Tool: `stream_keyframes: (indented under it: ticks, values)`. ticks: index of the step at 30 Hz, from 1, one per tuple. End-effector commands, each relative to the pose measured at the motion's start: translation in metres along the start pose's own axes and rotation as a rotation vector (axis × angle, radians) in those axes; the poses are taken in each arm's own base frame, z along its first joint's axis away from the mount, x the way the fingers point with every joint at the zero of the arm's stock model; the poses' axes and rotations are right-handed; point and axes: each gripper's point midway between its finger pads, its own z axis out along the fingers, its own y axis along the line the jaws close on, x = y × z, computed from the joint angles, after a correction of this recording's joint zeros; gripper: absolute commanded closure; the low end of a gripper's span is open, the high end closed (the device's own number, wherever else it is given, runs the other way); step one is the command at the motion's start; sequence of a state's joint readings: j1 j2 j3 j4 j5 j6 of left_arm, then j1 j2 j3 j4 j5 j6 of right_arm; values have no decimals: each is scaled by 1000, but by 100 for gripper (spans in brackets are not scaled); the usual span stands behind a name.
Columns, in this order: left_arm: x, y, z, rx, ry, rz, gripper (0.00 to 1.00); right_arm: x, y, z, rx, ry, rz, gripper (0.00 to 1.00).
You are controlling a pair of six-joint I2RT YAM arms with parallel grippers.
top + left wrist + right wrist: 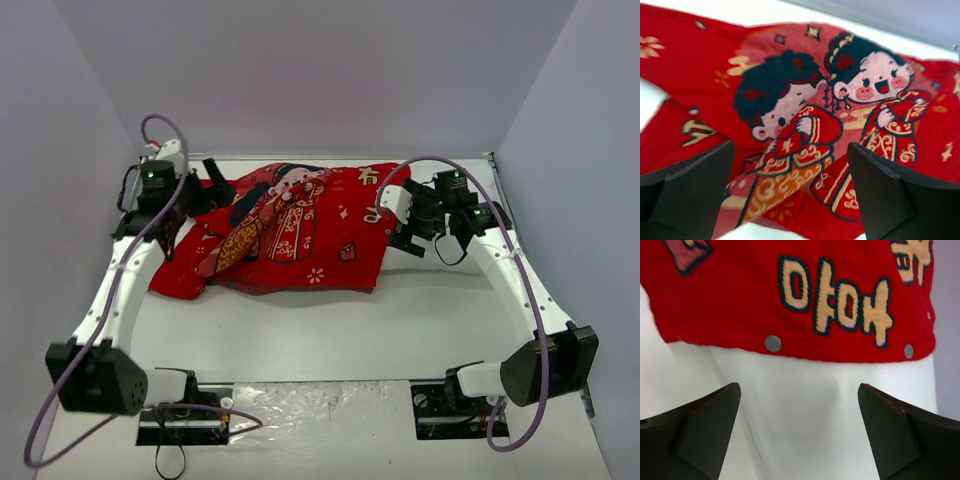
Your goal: Remove the pillowcase from the pillow
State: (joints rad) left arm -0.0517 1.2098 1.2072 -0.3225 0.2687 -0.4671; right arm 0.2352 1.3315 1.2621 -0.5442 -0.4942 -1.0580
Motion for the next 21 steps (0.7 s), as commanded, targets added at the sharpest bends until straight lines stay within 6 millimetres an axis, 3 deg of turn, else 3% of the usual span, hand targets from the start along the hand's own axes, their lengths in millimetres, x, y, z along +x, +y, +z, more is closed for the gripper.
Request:
stream_keyframes:
  ticks: [1,3,5,8,9,10,11,12,13,16,18,19,21]
  values:
    - [7,-23,44,76,60,35,6,17,-16,1,58,81,-90,0]
    - [11,-45,60,135,94,78,6,35,-10,8,31,143,-168,1]
    - [34,-50,88,149,171,110,6,54,-3,16,0,203,-197,4]
    - [59,-59,118,152,236,157,5,70,5,32,-50,241,-172,18]
    - [65,-60,125,153,249,151,1,75,7,35,-55,256,-138,30]
    - [77,-57,137,155,278,140,11,77,5,40,-49,258,-115,37]
    - [81,-62,141,183,286,130,21,83,6,46,-59,269,-85,56]
    - [85,-62,146,191,297,116,51,85,3,48,-49,266,-58,65]
    - [93,-59,152,191,319,106,65,86,0,51,-36,261,-2,75]
    - [93,-60,154,199,319,97,97,91,-14,51,1,236,112,97]
    - [83,-45,152,166,297,86,98,94,-27,44,40,225,166,100]
    - [70,-40,145,153,267,80,98,96,-44,31,91,191,213,100]
    - [45,-2,137,75,211,21,98,99,-63,13,152,167,251,100]
